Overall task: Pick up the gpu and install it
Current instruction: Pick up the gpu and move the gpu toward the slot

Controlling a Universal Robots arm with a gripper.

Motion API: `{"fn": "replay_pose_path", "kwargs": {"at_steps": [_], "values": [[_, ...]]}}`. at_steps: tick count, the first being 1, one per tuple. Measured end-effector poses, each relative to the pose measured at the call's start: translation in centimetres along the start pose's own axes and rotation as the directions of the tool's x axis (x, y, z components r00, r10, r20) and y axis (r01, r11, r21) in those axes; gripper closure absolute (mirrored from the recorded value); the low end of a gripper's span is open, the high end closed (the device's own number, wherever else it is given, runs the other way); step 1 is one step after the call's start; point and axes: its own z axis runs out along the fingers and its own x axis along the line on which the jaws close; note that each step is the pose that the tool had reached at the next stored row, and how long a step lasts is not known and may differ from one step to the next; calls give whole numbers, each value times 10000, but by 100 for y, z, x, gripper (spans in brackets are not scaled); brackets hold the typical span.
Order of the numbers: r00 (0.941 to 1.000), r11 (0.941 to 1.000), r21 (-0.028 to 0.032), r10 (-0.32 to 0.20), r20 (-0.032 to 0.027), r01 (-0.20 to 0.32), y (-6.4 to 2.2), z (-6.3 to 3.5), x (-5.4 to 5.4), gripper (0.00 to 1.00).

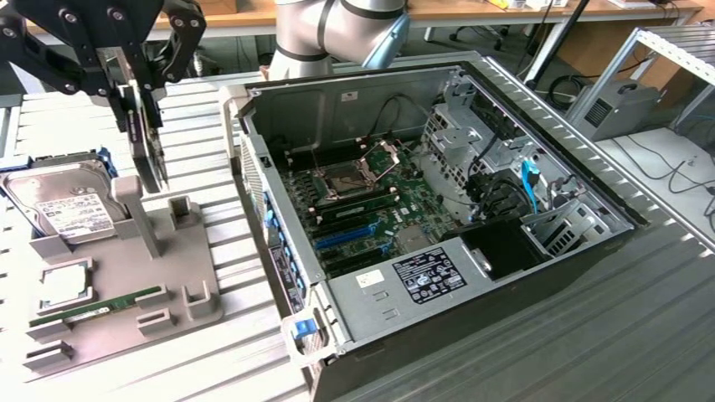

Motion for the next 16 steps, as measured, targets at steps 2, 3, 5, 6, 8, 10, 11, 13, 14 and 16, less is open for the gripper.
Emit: {"fn": "replay_pose_path", "kwargs": {"at_steps": [2, 3, 5, 6, 8, 10, 11, 13, 14, 16], "values": [[10000, 10000, -1, 0, 1, 0, 0, -3, 0, 73], [10000, 10000, 0, 0, 0, 0, 0, -4, 0, 73], [10000, 10000, 0, 0, -1, 0, 0, -4, 0, 73], [10000, 10000, 0, 0, -1, 0, 0, -4, 0, 73], [10000, 10000, 3, 1, -4, -1, 1, -12, -4, 73], [10000, 10000, 0, 0, -1, 0, 1, -17, -15, 73], [10000, 10000, 0, 0, 0, 0, 1, -19, -29, 73], [10000, 10000, 0, 1, -1, -1, 2, -22, -64, 73], [10000, 10000, 1, 0, -1, 0, 2, -24, -89, 73], [10000, 10000, 0, 0, -1, 0, 2, -25, -152, 73]]}}
